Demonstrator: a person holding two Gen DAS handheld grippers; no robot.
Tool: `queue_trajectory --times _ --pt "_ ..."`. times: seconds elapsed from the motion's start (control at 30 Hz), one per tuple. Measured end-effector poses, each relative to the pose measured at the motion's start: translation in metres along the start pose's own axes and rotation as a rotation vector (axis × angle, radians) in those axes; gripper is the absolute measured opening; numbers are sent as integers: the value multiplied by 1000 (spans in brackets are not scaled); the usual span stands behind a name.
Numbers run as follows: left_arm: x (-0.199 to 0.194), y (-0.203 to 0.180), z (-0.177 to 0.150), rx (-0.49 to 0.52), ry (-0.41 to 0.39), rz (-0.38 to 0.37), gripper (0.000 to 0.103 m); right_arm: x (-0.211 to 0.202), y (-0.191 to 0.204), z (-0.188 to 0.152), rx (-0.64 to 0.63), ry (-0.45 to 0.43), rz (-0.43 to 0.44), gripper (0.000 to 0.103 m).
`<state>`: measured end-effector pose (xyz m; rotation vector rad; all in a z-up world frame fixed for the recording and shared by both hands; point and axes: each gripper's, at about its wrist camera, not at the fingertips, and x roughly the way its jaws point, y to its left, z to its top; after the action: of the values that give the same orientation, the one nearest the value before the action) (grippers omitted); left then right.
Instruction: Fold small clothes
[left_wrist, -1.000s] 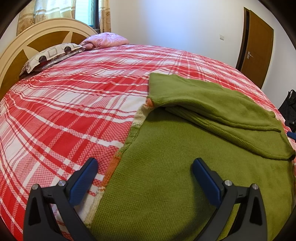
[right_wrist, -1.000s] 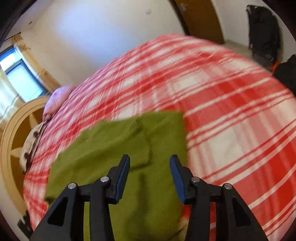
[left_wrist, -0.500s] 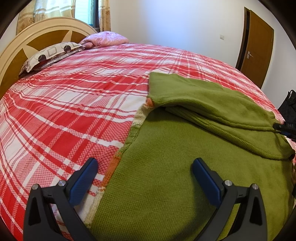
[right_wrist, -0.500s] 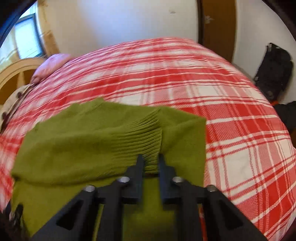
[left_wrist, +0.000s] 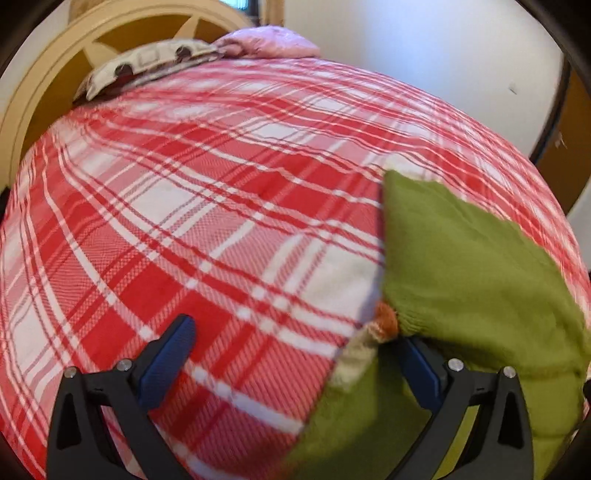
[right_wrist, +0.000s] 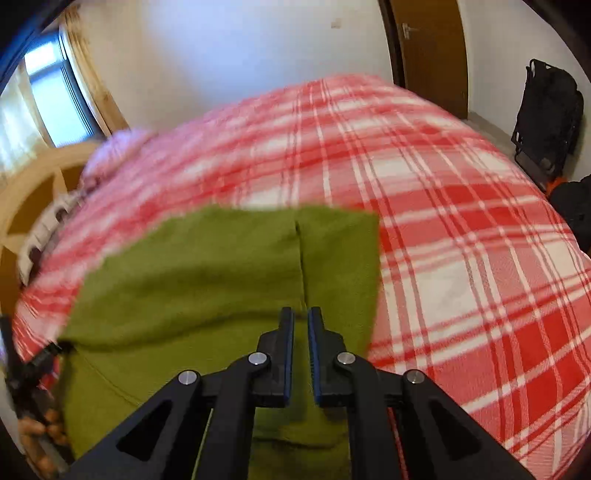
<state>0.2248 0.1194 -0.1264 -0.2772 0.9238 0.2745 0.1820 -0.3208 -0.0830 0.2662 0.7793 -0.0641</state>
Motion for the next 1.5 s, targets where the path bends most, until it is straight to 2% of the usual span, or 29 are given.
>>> queue_trajectory --times 0.1,0.17,0.3,0.37,0.47,0.57,0.63,0.77,0.87,0.97,1.0,1.03,1.07,1.1,1.13,1.17,1.2,1.27,1.43,1.5 --pt "2 6 2 -37 -6 -11 103 8 16 14 -7 -16 52 8" --pt "-1 3 -1 -40 -21 -1 103 20 29 18 -35 -10 53 8" --pt "0 1 -3 -36 -19 18 103 67 36 11 -50 81 47 8" --pt "1 1 -1 -39 -17 15 103 77 26 9 -10 62 89 8" --pt "2 5 -1 -45 -18 -6 103 74 9 15 119 111 142 8" --pt "1 2 -1 -10 -14 -9 103 42 4 14 139 92 158 8" --pt "-6 3 -1 28 -9 -52 103 10 1 6 119 55 203 8" --pt "-42 21 -14 119 -83 -116 103 -61 -18 -16 114 -5 260 8" --pt "-72 44 -25 201 -119 -190 103 -109 -36 -34 122 -26 294 8" --pt "-100 71 -36 276 -160 -219 103 -149 -55 -54 159 -20 335 9" --pt "-113 84 -41 294 -176 -236 103 -156 -61 -59 169 -10 348 14" --pt "-121 90 -43 301 -186 -254 103 -167 -67 -68 181 -2 355 32" --pt "-129 99 -47 307 -195 -281 103 -179 -72 -76 188 -5 368 45" --pt "-141 108 -54 319 -203 -317 103 -188 -76 -84 191 -18 383 67" --pt "-146 111 -58 331 -207 -338 103 -200 -81 -91 194 -40 402 75" --pt "-152 115 -63 351 -209 -359 103 -209 -83 -98 191 -47 419 75" --pt "-160 117 -71 383 -213 -385 103 -217 -85 -106 178 -24 446 75" --pt "-167 118 -81 429 -201 -425 103 -222 -81 -119 140 37 442 75" --pt "-173 112 -124 565 -106 -476 103 -221 -60 -164 21 205 425 75" --pt "-174 108 -145 608 -71 -495 103 -220 -51 -180 -26 245 424 75"
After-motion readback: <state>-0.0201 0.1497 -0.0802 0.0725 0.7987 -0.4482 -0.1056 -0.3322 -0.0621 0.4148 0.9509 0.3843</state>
